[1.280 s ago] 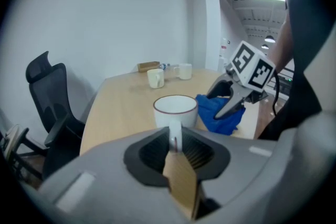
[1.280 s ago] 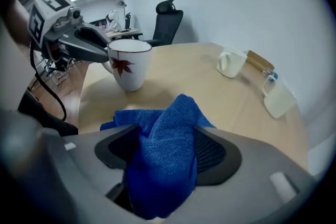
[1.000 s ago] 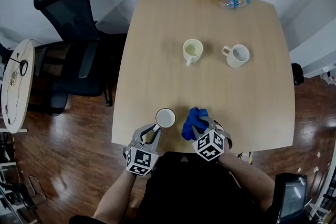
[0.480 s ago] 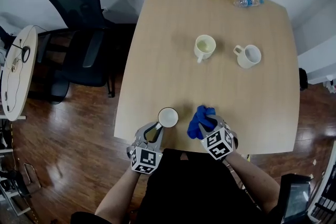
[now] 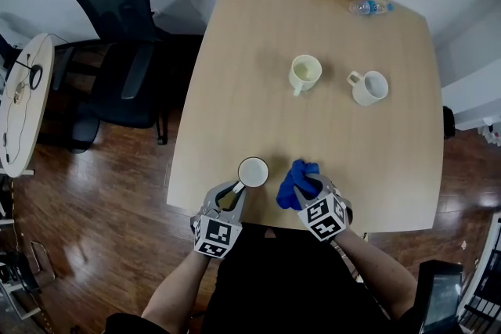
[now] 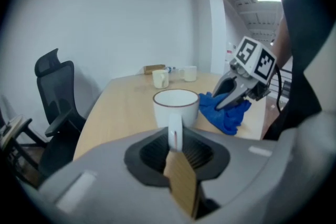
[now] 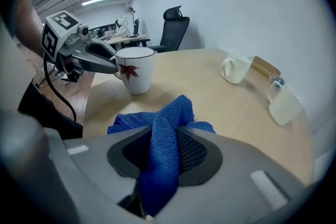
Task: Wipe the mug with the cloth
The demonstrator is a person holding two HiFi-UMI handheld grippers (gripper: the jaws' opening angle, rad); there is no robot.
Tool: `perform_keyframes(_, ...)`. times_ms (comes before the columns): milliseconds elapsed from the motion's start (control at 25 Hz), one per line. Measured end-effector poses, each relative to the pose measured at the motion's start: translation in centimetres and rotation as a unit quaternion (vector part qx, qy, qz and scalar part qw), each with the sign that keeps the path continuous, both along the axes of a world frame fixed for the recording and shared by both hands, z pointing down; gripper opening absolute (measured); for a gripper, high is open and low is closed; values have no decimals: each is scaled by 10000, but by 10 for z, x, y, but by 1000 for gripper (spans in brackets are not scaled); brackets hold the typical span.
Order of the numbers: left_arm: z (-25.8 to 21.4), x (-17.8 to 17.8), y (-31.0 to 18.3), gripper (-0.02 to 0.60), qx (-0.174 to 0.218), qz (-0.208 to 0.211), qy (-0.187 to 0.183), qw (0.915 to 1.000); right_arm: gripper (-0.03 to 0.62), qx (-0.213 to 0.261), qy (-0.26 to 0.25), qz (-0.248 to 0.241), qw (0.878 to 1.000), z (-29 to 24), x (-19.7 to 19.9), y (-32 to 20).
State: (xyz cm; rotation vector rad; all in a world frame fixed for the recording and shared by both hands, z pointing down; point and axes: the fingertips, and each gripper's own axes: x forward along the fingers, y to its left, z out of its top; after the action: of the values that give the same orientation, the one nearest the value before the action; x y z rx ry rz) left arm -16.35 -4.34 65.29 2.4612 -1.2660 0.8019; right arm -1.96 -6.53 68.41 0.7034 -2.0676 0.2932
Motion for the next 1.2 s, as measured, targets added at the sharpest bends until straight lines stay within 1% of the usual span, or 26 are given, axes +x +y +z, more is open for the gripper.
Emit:
perform_keyframes(80,-8,0,-4,64,-42,-7,182,9998,121,3,-35,45,10000,-1,0,0)
perform_keyframes(160,-11,-1,-7,63,-75,0,204,9998,121,-6,-68,87,9999,-1,0,0)
perform_keyframes(200,-13,-2,-9,64,-84,-33,243,9997,121,-12,-74,96,9999,-1,0,0)
perform_keyframes(280,-22,-6,-14,63,-82,-183,452,9988,121,-28,-89,104,9999,0,1,0)
perform_keyframes(360,-35,-10,-19,63,-21,-322,678,9972,121,-33,-128,127,9998,-1,1,0)
perform_keyframes(440,-51,-12,-24,63,104,-359,817,9960,121,-22,-156,160,9997,-1,1,0)
perform_keyframes(520,-68,-10,-30,63,243,-302,928,9949,112,-14,-197,213,9996,-2,2,-1)
perform_keyframes(600,-91,-2,-37,62,331,-152,1054,9938,93,-32,-329,338,9989,-3,5,-3)
perform_keyframes(640,-104,4,-39,61,346,-51,1125,9930,89,-50,-465,436,9980,-5,6,-5)
perform_keyframes(720,-130,15,-44,61,426,162,1248,9911,83,-95,-925,700,9932,-11,12,-10)
perform_keyframes(800,-151,26,-48,61,570,365,1374,9882,83,-86,-1626,972,9819,-30,20,-20)
perform_keyframes(880,-171,37,-50,61,651,565,1538,9843,83,31,-2438,1167,9628,-68,29,-32)
perform_keyframes(960,-192,47,-50,61,662,729,1743,9798,83,262,-3091,1237,9426,-115,40,-41)
perform_keyframes(1080,-222,55,-54,61,711,858,2062,9721,84,757,-3723,1063,9189,-189,55,-49)
perform_keyframes(1200,-251,59,-61,61,796,865,2327,9654,84,1252,-4168,545,8987,-261,57,-46)
